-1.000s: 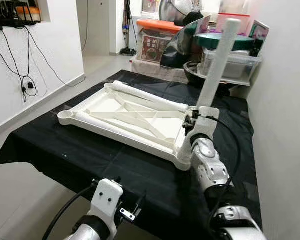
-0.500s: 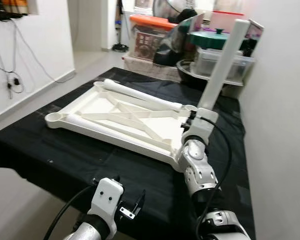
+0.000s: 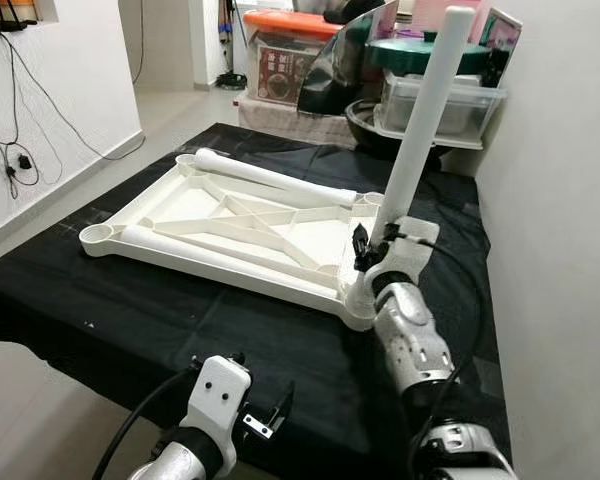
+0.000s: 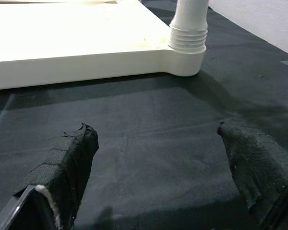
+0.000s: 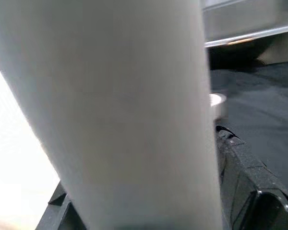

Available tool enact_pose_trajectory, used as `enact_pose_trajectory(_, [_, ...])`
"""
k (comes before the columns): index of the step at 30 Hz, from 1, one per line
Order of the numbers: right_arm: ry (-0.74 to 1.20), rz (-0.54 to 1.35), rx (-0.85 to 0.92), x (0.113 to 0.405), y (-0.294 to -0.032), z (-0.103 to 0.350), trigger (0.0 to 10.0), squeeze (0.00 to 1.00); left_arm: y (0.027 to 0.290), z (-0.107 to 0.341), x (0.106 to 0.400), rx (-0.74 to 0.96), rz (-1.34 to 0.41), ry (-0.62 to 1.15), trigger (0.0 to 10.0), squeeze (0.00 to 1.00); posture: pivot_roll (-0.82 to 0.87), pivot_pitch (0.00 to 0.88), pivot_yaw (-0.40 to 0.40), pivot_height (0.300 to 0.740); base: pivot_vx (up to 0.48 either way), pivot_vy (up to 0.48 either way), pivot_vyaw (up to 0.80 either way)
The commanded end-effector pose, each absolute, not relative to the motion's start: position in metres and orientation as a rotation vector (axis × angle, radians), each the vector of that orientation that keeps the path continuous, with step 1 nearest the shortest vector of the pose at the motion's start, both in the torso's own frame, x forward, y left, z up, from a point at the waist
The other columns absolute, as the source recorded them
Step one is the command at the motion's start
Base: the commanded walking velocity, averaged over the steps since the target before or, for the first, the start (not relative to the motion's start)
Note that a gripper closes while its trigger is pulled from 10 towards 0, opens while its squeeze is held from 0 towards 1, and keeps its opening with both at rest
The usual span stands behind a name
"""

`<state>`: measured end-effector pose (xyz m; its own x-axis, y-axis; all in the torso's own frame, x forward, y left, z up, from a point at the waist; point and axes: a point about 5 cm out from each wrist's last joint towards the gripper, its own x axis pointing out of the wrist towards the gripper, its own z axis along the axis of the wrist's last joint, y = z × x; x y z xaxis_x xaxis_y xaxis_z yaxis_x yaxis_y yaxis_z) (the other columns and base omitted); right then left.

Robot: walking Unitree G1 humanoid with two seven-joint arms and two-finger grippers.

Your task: Building children table

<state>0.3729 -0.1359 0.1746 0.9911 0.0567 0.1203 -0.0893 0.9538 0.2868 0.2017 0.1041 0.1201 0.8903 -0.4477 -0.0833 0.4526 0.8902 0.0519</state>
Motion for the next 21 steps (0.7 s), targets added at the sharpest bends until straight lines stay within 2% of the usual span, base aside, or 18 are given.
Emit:
enact_pose_trajectory(1, [-0.146, 0.186, 0.342, 0.378, -0.146, 0.185, 10.0, 0.00, 0.103, 0.116, 0.202, 0.072, -0.472, 0.076, 10.0, 0.00, 0.22, 0.000, -0.094, 0.740, 0.000, 0.000, 0.00])
enact_pose_trajectory(3, [-0.146, 0.186, 0.342, 0.378, -0.146, 0.185, 10.0, 0.00, 0.103, 0.116, 0.202, 0.072, -0.472, 0.076, 10.0, 0.00, 0.22, 0.000, -0.094, 0.740, 0.000, 0.000, 0.00])
enact_pose_trajectory(6, [-0.148, 0.356, 0.330, 0.380, -0.154, 0.193, 10.0, 0.00, 0.103, 0.115, 0.202, 0.071, -0.473, 0.077, 10.0, 0.00, 0.22, 0.000, -0.094, 0.740, 0.000, 0.000, 0.00])
enact_pose_trajectory(7, [-0.148, 0.356, 0.330, 0.380, -0.154, 0.193, 10.0, 0.00, 0.103, 0.115, 0.202, 0.071, -0.473, 0.077, 10.0, 0.00, 0.22, 0.000, -0.094, 0.740, 0.000, 0.000, 0.00])
enact_pose_trajectory(9, [-0.095, 0.630, 0.290, 0.376, -0.154, 0.196, 10.0, 0.00, 0.103, 0.114, 0.203, 0.071, -0.472, 0.077, 10.0, 0.00, 0.22, 0.000, -0.098, 0.740, 0.000, 0.000, 0.00])
enact_pose_trajectory(10, [-0.095, 0.630, 0.290, 0.376, -0.154, 0.196, 10.0, 0.00, 0.103, 0.114, 0.203, 0.071, -0.472, 0.077, 10.0, 0.00, 0.22, 0.000, -0.098, 0.740, 0.000, 0.000, 0.00])
enact_pose_trajectory(11, [-0.038, 0.814, 0.253, 0.371, -0.151, 0.196, 10.0, 0.00, 0.103, 0.114, 0.203, 0.070, -0.472, 0.076, 10.0, 0.00, 0.22, 0.000, -0.100, 0.740, 0.000, 0.000, 0.00])
enact_pose_trajectory(13, [-0.038, 0.814, 0.253, 0.371, -0.151, 0.196, 10.0, 0.00, 0.103, 0.114, 0.203, 0.070, -0.472, 0.076, 10.0, 0.00, 0.22, 0.000, -0.100, 0.740, 0.000, 0.000, 0.00])
enact_pose_trajectory(16, [0.002, 0.955, 0.216, 0.367, -0.147, 0.195, 10.0, 0.00, 0.102, 0.114, 0.204, 0.070, -0.474, 0.075, 10.0, 0.00, 0.23, 0.000, -0.102, 0.740, 0.000, 0.000, 0.00])
enact_pose_trajectory(18, [0.002, 0.955, 0.216, 0.367, -0.147, 0.195, 10.0, 0.00, 0.102, 0.114, 0.204, 0.070, -0.474, 0.075, 10.0, 0.00, 0.23, 0.000, -0.102, 0.740, 0.000, 0.000, 0.00])
enact_pose_trajectory(20, [0.049, 1.173, 0.134, 0.360, -0.138, 0.194, 10.0, 0.00, 0.102, 0.113, 0.205, 0.067, -0.477, 0.075, 10.0, 0.00, 0.24, 0.000, -0.109, 0.740, 0.000, 0.000, 0.00])
enact_pose_trajectory(21, [0.049, 1.173, 0.134, 0.360, -0.138, 0.194, 10.0, 0.00, 0.102, 0.113, 0.205, 0.067, -0.477, 0.075, 10.0, 0.00, 0.24, 0.000, -0.109, 0.740, 0.000, 0.000, 0.00])
